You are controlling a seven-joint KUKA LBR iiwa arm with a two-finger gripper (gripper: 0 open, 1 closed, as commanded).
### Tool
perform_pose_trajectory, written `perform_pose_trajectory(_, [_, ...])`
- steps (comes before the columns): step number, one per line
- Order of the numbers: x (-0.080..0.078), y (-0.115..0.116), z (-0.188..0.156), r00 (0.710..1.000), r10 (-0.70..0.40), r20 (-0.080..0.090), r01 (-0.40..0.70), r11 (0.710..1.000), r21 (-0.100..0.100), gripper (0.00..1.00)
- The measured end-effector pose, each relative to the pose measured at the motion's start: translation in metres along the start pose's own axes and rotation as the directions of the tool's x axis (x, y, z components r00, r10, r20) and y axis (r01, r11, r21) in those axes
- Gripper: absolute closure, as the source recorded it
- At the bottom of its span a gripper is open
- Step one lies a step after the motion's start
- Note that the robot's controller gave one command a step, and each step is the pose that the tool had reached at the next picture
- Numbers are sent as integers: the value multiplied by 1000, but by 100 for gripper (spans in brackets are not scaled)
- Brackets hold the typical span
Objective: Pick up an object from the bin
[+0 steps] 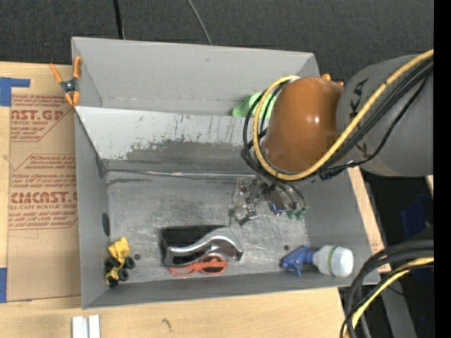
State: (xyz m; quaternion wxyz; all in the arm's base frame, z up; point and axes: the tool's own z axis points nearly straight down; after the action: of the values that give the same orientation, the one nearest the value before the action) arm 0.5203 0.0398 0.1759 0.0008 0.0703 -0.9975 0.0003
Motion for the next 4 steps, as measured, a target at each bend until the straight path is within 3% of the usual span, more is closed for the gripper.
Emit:
perform_pose_trajectory(1, [9,10,-53,987,-158,-2,158,987,-2,100])
perform_pose_trajectory(2, [6,23,41,998,-63,2,63,998,-2,0])
perform_pose_trajectory(3, [6,24,40,998,-65,2,65,998,-2,0])
perform_pose_trajectory(4, [6,38,91,999,52,-10,-52,999,9,100])
